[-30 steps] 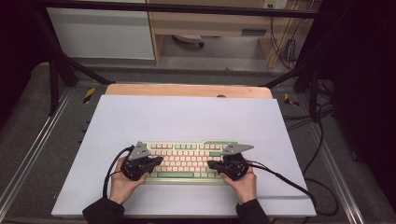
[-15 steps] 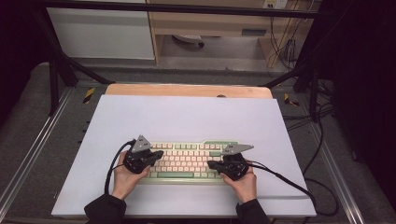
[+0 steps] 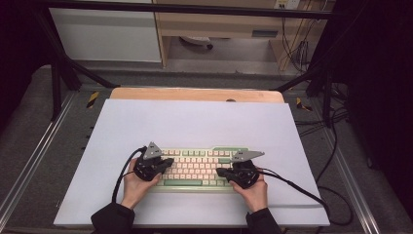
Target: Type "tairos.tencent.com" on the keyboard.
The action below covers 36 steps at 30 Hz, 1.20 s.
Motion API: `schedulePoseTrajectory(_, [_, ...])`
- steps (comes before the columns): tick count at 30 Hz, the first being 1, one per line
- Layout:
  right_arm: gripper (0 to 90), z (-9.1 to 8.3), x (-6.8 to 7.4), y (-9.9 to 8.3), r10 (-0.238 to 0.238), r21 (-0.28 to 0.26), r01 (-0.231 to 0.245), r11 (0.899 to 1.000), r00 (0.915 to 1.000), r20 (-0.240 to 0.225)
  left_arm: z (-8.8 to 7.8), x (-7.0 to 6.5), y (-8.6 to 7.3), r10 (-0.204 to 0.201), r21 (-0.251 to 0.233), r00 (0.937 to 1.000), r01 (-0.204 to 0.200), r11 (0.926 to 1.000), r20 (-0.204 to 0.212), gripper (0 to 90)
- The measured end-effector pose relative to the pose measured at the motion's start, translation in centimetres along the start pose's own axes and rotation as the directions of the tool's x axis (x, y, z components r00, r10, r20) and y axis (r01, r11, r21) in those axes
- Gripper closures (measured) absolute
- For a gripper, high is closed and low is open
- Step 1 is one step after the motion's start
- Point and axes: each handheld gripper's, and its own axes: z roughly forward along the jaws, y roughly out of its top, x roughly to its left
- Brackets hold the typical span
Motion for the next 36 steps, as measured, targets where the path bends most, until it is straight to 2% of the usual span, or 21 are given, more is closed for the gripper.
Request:
schedulePoseTrajectory(6, [90.0, 0.02, 0.00, -0.01, -0.003, 0.000, 0.003, 1.000, 1.0000, 0.000, -0.06, 0.17, -0.24, 0.003, 0.006, 0.9999, -0.003, 1.0000, -0.014, 89.7])
schedulePoseTrajectory(23, [90.0, -0.06, 0.02, 0.01, -0.002, -0.001, 0.002, 1.000, 1.0000, -0.001, 0.00, 0.52, -0.71, -0.002, 0.007, 0.9999, 0.002, 1.0000, -0.017, 89.8])
schedulePoseTrajectory(26, [90.0, -0.06, 0.02, 0.00, -0.002, -0.001, 0.002, 1.000, 1.0000, 0.000, 0.19, 0.49, -0.81, 0.002, 0.020, 0.9998, -0.001, 0.9998, -0.019, 89.7])
schedulePoseTrajectory(36, [90.0, -0.12, 0.06, 0.03, -0.003, -0.001, 0.003, 1.000, 1.0000, 0.001, -0.40, 0.44, -0.77, 0.001, 0.001, 0.9999, -0.001, 1.0000, -0.012, 89.7])
